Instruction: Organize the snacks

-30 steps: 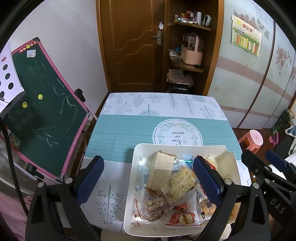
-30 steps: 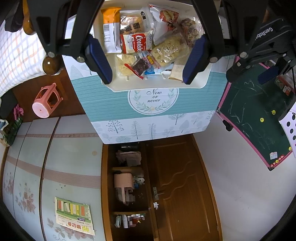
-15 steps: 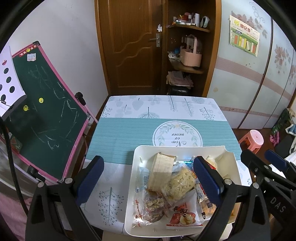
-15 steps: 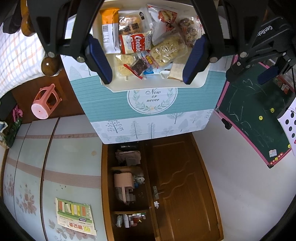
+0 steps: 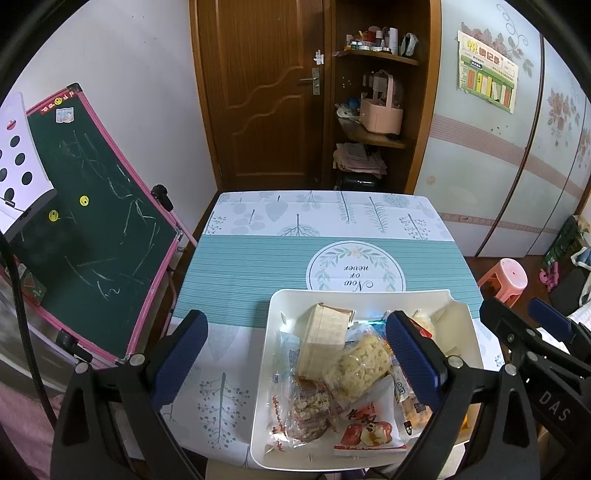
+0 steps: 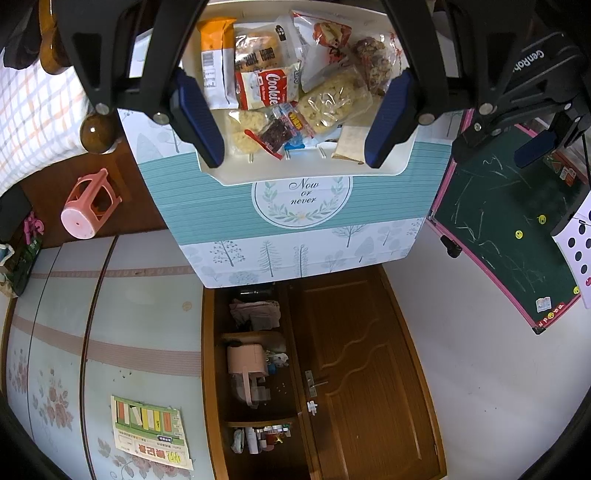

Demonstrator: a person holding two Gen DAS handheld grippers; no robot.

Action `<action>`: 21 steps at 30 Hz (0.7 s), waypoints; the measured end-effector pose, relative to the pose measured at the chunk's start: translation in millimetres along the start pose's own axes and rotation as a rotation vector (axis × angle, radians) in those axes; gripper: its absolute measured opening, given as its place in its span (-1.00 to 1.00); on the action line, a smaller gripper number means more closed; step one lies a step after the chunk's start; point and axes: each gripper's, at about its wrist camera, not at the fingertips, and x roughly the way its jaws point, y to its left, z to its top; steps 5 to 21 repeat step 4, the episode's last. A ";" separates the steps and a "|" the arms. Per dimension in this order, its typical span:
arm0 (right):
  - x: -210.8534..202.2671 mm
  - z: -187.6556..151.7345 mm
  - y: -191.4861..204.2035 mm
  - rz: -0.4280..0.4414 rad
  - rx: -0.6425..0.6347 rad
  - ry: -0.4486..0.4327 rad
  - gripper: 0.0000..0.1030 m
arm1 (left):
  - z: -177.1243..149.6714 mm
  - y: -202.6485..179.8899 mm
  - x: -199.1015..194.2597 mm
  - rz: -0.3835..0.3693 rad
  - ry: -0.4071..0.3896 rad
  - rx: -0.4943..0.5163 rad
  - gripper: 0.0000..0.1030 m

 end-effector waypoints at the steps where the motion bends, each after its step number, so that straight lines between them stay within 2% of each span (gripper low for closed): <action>1: 0.0 0.0 -0.3 0.001 0.000 0.000 0.53 | 0.2 0.0 0.2 0.000 0.000 0.000 0.88; 21: -0.3 -0.3 0.3 0.001 0.000 -0.001 0.53 | -0.4 -0.4 -0.1 -0.002 0.001 -0.002 0.88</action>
